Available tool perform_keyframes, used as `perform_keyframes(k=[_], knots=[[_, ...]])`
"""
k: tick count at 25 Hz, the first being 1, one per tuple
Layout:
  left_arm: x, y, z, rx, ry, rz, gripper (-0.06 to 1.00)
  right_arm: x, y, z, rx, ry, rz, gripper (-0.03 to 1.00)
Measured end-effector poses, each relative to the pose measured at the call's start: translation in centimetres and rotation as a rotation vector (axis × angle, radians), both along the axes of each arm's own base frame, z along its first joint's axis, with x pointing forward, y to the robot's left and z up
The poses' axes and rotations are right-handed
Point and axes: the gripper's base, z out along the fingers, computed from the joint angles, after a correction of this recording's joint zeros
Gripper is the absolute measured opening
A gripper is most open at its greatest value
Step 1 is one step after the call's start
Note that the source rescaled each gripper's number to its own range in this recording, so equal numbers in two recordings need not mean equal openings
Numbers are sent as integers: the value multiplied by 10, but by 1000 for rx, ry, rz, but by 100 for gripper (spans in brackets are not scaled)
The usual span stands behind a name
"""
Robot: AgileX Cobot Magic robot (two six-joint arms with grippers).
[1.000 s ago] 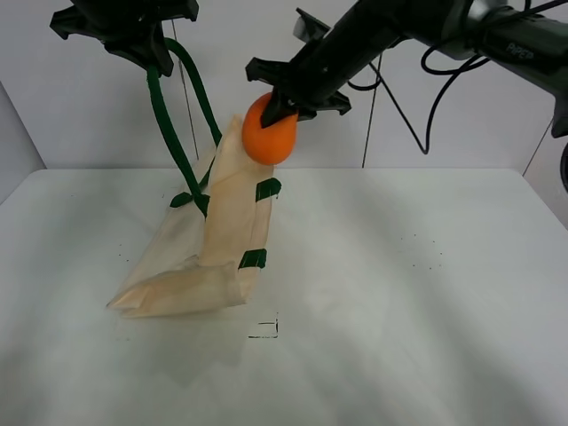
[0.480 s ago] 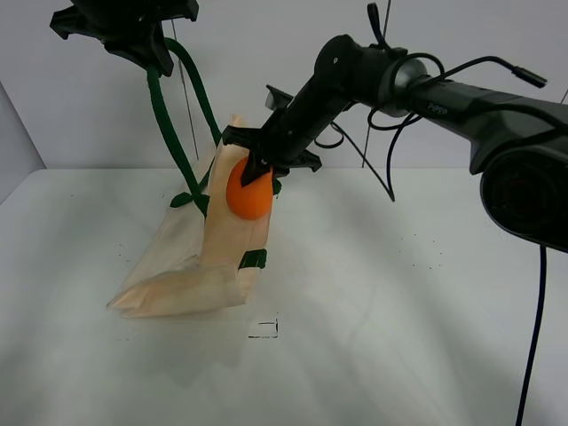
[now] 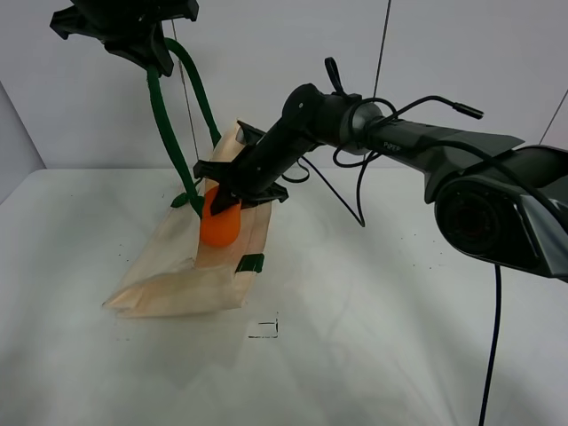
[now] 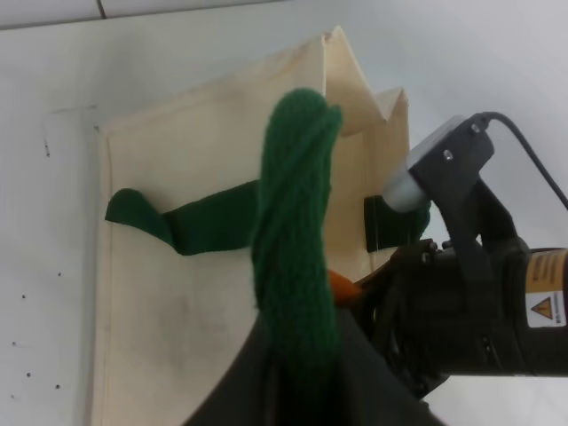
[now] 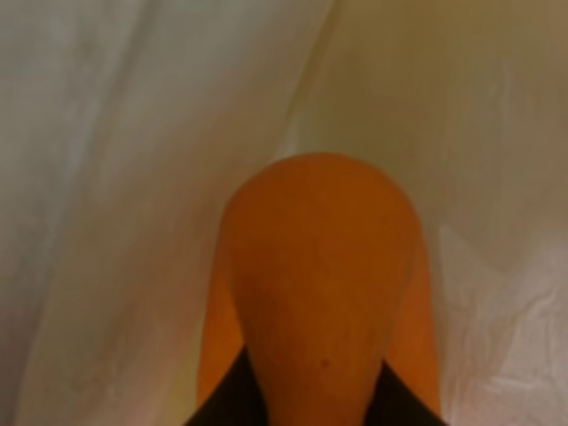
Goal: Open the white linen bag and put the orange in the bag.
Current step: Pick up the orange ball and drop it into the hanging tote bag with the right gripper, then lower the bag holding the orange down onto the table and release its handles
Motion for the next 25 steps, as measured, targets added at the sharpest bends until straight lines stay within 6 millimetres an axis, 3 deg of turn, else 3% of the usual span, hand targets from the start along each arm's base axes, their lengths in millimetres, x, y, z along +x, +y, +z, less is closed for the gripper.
perform_keyframes(k=[4,6,7,9,10,12,16,22,25], knots=[[0,0,0,0,0,0,0,2,1,0,1,-17,-10,0],[0,0,0,0,0,0,0,3,1,0,4,-27,-18,9],[0,0,0,0,0,0,0,3,1,0,6,-32,-21,21],[0,0,0,0,0,0,0,4,1,0,6,-43,-17,63],[0,0,0,0,0,0,0,4,1,0,2,-51,-10,78],[0,0,0,0,0,0,0,4,0,-1,-16,-68,4,92],[0,0,0,0,0,0,0,3,-8,6,-114,-78,54,99],[-1,-1,1,-9,1,-4,0,13,-38,40,-409,-148,53,100],[-1,-2,1,-20,5,-8,0,21,-51,47,-478,-186,1,100]])
